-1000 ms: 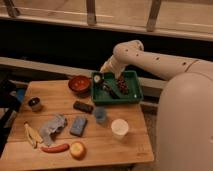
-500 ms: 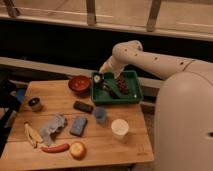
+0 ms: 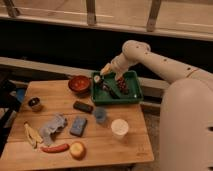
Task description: Wipe tray with brush
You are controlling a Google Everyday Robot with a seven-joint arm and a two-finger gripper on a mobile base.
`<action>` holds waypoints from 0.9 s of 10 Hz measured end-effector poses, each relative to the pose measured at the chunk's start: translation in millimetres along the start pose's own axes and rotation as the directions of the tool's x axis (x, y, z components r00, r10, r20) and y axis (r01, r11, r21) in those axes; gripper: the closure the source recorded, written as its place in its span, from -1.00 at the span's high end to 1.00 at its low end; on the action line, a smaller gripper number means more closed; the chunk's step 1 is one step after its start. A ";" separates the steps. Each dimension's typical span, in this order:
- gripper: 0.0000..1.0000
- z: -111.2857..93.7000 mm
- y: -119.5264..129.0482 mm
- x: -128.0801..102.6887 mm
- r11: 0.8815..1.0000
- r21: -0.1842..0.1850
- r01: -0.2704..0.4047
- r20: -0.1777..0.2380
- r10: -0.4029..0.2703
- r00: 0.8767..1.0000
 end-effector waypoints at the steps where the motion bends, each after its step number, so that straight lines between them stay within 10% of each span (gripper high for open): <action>1: 0.30 5.8 0.2 1.2 1.000 -0.011 0.011 -0.017 -0.011 1.000; 9: 0.30 18.2 5.5 11.2 0.994 -0.052 0.094 -0.093 -0.098 0.991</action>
